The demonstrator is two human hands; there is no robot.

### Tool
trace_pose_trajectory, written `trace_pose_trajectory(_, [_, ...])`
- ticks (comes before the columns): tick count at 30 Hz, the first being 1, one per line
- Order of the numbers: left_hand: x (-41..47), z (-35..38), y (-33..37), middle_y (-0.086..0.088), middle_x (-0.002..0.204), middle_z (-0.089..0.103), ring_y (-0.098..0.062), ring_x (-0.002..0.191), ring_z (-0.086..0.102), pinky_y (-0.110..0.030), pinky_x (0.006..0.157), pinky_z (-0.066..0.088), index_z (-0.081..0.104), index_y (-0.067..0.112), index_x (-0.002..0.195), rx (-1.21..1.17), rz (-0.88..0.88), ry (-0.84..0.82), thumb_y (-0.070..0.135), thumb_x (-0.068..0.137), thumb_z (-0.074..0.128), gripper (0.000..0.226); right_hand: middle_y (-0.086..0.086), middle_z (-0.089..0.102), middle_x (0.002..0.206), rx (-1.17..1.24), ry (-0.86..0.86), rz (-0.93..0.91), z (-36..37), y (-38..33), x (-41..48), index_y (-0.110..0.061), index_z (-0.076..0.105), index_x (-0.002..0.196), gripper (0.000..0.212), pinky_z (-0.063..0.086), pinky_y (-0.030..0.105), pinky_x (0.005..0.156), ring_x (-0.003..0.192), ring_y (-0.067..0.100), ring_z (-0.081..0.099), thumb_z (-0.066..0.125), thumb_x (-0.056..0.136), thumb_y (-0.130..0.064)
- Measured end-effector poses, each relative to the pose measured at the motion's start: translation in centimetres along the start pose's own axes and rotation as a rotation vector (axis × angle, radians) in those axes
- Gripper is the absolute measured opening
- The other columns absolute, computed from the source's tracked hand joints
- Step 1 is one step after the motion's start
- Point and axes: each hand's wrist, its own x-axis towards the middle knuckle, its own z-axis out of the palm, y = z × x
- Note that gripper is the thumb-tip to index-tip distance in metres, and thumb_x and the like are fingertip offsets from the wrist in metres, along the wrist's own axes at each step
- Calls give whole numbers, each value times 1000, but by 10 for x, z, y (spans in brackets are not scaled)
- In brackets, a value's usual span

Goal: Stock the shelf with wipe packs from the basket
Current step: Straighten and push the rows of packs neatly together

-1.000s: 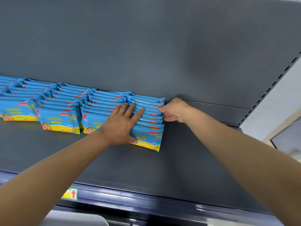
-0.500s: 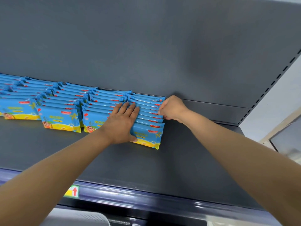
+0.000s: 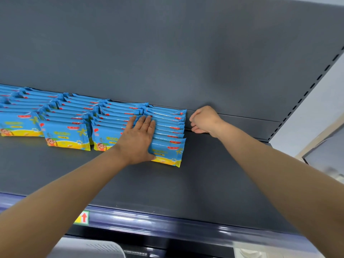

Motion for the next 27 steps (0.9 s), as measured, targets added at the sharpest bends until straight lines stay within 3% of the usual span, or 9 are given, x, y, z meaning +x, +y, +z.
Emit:
trace_pose_trajectory(4, [-1,-2,1,-12,157,-2,-27,144,-1,-48,114,-7,-12,10,146,6,39,-6,76,70,48,117,21,63,113,88,-23,6,-1,8,0,5,58,114,26,55,35,84,85,21,59,50,90,0])
trace_pose_trajectory(8, [-3,-4,3,-12,157,1,-26,144,2,-46,114,-8,-11,10,147,4,74,22,69,77,49,109,1,67,102,197,-181,-18,13,8,-5,-23,64,93,24,53,21,74,97,11,62,50,91,-3])
trace_pose_trajectory(10, [-3,-4,3,-12,157,1,-26,144,1,-45,114,-9,-10,10,147,0,75,23,68,77,50,109,-5,68,96,193,-206,-44,18,7,-5,-26,66,86,31,53,17,70,86,4,62,49,90,0])
trace_pose_trajectory(13, [-5,-5,-2,-10,157,-2,-25,144,-1,-43,112,-13,-11,13,147,-47,84,12,72,72,53,114,-6,61,74,130,-57,-84,20,8,-1,-18,63,84,22,51,22,70,68,4,55,49,89,-1])
trace_pose_trajectory(15, [-8,-6,-10,-6,157,-2,-21,145,-3,-41,112,-15,-12,17,147,-150,98,11,72,69,56,117,-8,57,73,100,60,-144,19,5,0,-16,61,91,18,45,16,60,65,2,51,49,89,-3])
trace_pose_trajectory(18, [-16,-9,-23,0,155,13,-15,143,7,-34,114,-12,4,20,149,-365,104,80,64,67,66,111,-2,62,93,9,120,-260,20,-4,-4,-16,64,96,19,43,17,68,79,8,56,49,89,-6])
trace_pose_trajectory(21, [-26,-11,-31,-6,134,43,-19,127,28,-25,110,3,38,12,137,-450,93,235,46,67,76,87,8,66,111,-69,115,-338,25,-13,-14,-4,65,104,22,48,26,83,100,20,61,49,90,-5])
trace_pose_trajectory(24, [-36,-8,-30,-9,110,55,-29,108,48,-29,98,22,56,9,115,-393,114,314,36,71,76,55,7,63,118,-121,80,-389,30,-19,-22,-8,64,113,27,47,23,83,106,20,59,47,92,-7])
trace_pose_trajectory(27, [-41,-4,-23,-9,104,58,-29,99,55,-38,92,37,60,9,112,-302,161,299,30,69,78,50,5,63,117,-134,63,-422,35,-23,-28,-12,64,113,27,45,23,82,105,17,59,47,93,-7])
